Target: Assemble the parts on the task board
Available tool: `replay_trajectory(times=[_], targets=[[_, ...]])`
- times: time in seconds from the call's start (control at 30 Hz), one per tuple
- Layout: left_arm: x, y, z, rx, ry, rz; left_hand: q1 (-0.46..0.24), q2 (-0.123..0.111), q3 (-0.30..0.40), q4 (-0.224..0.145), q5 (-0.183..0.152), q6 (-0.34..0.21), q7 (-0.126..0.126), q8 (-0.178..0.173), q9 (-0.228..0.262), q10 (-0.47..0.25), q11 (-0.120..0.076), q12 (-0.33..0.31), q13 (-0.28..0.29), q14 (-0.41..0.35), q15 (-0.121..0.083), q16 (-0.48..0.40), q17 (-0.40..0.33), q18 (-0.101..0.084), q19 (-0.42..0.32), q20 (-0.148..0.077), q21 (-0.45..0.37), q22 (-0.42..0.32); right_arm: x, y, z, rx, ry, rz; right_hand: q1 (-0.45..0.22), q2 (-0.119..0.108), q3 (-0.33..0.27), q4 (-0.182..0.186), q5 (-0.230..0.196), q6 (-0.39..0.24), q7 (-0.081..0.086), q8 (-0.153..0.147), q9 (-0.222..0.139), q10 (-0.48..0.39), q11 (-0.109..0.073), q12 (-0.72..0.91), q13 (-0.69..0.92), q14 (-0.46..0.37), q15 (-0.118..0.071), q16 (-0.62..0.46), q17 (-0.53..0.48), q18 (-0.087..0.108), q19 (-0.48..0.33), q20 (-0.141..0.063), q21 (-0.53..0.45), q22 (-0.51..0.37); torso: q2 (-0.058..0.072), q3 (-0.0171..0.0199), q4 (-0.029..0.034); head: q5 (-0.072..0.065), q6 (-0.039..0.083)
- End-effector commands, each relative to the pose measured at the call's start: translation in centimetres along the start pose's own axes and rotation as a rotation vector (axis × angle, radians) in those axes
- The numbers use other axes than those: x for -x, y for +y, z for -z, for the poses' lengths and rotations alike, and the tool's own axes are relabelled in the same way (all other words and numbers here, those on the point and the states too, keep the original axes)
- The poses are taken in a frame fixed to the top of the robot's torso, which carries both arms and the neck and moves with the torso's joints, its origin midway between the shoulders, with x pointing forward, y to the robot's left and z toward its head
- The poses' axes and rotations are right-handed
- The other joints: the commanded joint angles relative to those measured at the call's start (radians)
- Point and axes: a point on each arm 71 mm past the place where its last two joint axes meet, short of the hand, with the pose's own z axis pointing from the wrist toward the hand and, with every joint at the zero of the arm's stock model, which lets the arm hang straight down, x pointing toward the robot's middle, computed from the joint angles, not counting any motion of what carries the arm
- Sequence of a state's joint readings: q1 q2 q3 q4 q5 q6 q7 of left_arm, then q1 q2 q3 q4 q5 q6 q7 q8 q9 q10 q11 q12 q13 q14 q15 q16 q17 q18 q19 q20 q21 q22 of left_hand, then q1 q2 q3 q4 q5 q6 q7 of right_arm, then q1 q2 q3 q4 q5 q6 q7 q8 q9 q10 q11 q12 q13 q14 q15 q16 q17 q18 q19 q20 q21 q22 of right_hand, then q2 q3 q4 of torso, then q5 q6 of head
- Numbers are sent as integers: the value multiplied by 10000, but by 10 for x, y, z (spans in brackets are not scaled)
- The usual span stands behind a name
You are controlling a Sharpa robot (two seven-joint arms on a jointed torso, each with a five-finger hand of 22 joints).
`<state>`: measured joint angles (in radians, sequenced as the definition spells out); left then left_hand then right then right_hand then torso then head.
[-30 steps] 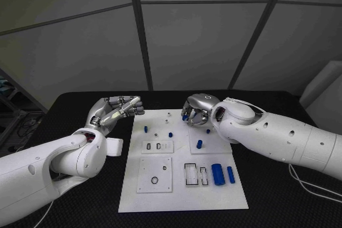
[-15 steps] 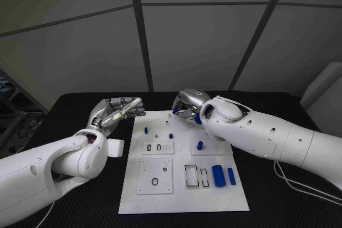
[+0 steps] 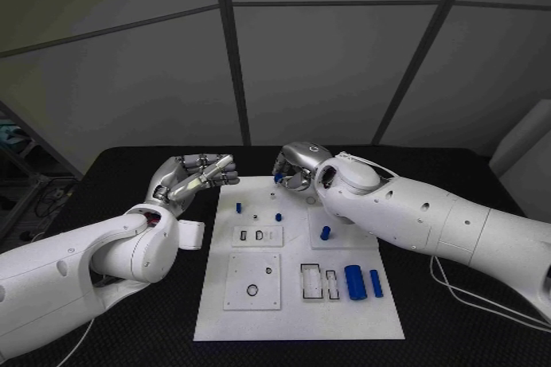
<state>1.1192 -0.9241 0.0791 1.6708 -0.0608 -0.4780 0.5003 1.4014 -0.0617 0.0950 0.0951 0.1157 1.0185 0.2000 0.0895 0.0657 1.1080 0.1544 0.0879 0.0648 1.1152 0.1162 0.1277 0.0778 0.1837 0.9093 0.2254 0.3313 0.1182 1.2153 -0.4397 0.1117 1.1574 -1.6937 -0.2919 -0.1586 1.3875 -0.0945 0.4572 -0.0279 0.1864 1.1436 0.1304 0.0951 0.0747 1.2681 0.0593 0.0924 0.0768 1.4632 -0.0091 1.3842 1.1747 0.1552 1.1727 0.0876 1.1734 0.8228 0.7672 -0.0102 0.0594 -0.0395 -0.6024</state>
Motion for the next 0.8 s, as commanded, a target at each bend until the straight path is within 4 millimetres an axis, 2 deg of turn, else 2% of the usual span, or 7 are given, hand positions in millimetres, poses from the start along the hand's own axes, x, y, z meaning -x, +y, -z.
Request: replay_trajectory(times=[0.03, 0.37, 0.43, 0.8], targets=[[-2, -2, -1, -83, 178, 37, -58, 27, -15, -60, -18, -17, 63, -40, -10, -66, 12, -57, -11, -54, 7, -32, -12, -7, 23, 18, -26, -11, -1, 0, -2, -108, 205, 206, -2, -56, 58, -2, 19, -4, 51, -12, 13, 30, 51, -44, 0, 466, -30, 51, 13, -156, -28, -37, 33, 6, 2, 8, -18, 18, -22], [-2, -2, -1, -83, 200, 45, -61, 42, -12, -66, -21, -9, 60, -47, -7, -63, 11, -64, -8, -51, 9, -43, -11, -7, 22, 21, -29, -16, -4, 1, -7, -301, 447, 359, -27, -62, 81, 0, 26, -37, 68, -47, -2, -4, 68, -87, -9, 464, -18, 61, 19, -153, -51, -25, 40, 2, 10, 5, -8, 30, -62], [-2, -2, -1, -82, 203, 47, -61, 42, -12, -66, -21, -9, 60, -47, -7, -63, 11, -64, -8, -51, 9, -43, -11, -7, 22, 21, -29, -16, -5, 2, -8, -322, 496, 370, -36, -68, 86, 0, 24, -50, 72, -59, -7, -16, 73, -101, -12, 461, -12, 60, 10, -149, -66, -22, 35, -13, 9, 15, -20, 35, -63], [-4, -3, -2, -75, 254, 71, -64, 42, -14, -69, -23, -9, 61, -51, -6, -65, 12, -68, -8, -52, 10, -49, -11, -7, 21, 22, -30, -18, -9, 4, -12, -357, 669, 405, -70, -91, 102, 1, 9, -92, 88, -98, -22, -63, 95, -150, -22, 455, 7, 62, 3, -144, -102, -8, 33, -31, -1, 6, -18, 41, -65]])
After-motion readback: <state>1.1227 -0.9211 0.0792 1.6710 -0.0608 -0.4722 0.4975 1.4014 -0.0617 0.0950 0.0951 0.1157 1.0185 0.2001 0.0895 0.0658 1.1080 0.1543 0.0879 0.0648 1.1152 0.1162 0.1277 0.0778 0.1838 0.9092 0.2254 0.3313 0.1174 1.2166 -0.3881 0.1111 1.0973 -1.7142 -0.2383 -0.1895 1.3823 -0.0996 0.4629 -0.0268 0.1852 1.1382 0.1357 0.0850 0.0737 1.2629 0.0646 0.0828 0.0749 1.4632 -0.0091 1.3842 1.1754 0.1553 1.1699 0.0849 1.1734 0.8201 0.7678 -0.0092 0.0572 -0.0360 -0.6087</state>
